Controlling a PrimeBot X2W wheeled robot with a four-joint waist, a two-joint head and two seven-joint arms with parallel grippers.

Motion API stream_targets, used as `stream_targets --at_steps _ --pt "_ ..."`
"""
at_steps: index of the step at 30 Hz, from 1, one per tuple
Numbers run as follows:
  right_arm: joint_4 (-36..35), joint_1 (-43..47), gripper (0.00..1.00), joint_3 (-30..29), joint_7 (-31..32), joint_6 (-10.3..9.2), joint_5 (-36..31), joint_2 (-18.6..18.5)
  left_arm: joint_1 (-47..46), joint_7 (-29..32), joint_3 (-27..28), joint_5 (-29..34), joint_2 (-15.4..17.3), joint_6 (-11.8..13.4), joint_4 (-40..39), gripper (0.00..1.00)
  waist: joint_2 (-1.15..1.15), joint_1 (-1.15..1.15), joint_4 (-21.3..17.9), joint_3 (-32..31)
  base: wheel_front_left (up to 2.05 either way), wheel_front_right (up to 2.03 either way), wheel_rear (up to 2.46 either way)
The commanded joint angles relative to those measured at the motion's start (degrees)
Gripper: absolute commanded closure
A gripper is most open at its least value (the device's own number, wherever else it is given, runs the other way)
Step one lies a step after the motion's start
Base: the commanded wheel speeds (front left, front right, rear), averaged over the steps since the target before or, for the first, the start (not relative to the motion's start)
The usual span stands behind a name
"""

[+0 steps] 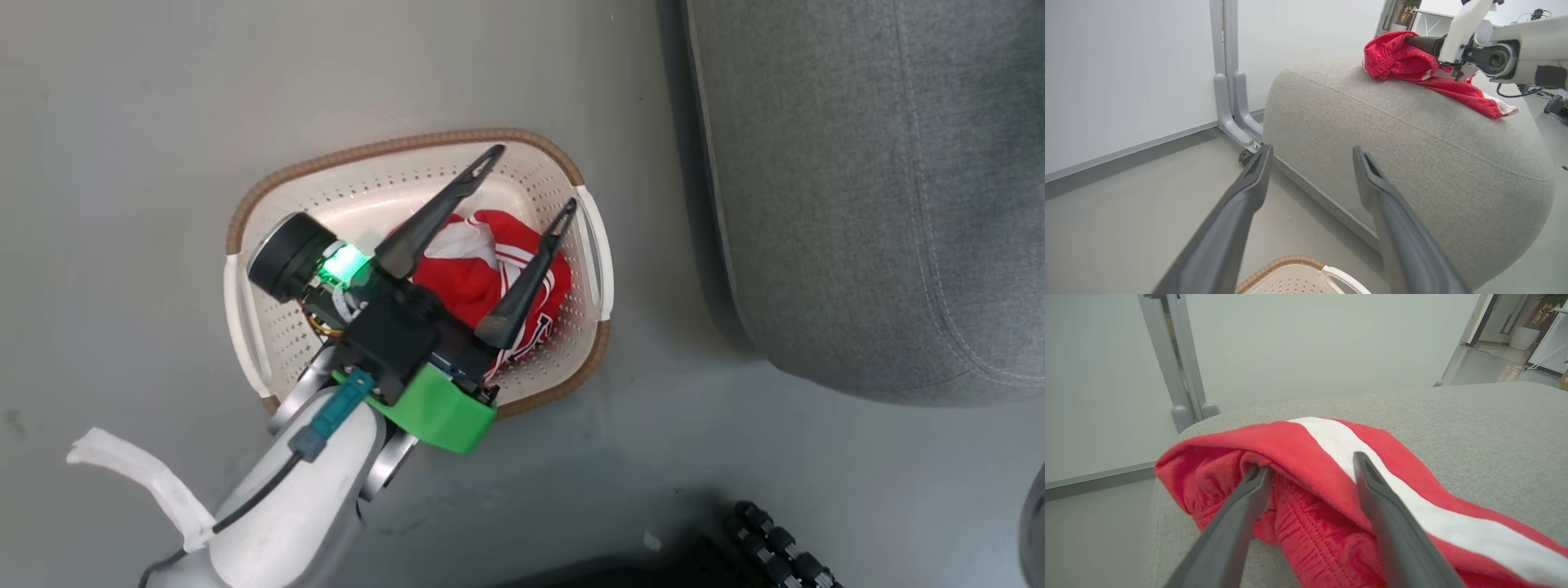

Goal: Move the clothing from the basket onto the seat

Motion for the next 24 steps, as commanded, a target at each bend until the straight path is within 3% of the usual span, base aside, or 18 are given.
stream_targets --at_steps 1,7,13,19,24 --pt "-1.1 2.7 0.0 0.3 -0.2 -0.02 -0.5 1.1 1.8 -0.2 1.3 -0.9 -0.5 0.6 0.5 0.0 0.0 -0.01 0.5 -5.3 0.0 0.0 0.0" --pt "-5.0 13.4 0.0 5.4 -0.2 -0.02 0.5 4.8 8.4 -0.2 8.2 -2.3 -3.9 2.7 3.2 0.0 0.0 -0.01 1.6 -15.0 0.0 0.0 0.0" --pt "-7.7 24.5 0.0 14.2 -0.2 -0.02 5.1 8.5 17.1 -0.1 16.1 -3.0 -7.5 3.8 5.0 0.0 0.0 -0.01 3.4 -24.9 0.0 0.0 0.0" --pt "-8.6 33.9 0.0 21.8 -0.2 -0.02 8.9 9.4 25.4 -0.1 22.3 -3.4 -10.0 1.7 6.0 0.0 0.0 -0.01 5.7 -33.8 0.0 0.0 0.0" --pt "-11.3 40.6 0.0 24.1 -0.2 -0.01 8.8 10.5 32.1 -0.1 27.2 -2.8 -10.6 2.9 6.1 0.0 0.0 -0.01 7.0 -40.1 0.0 0.0 0.0"
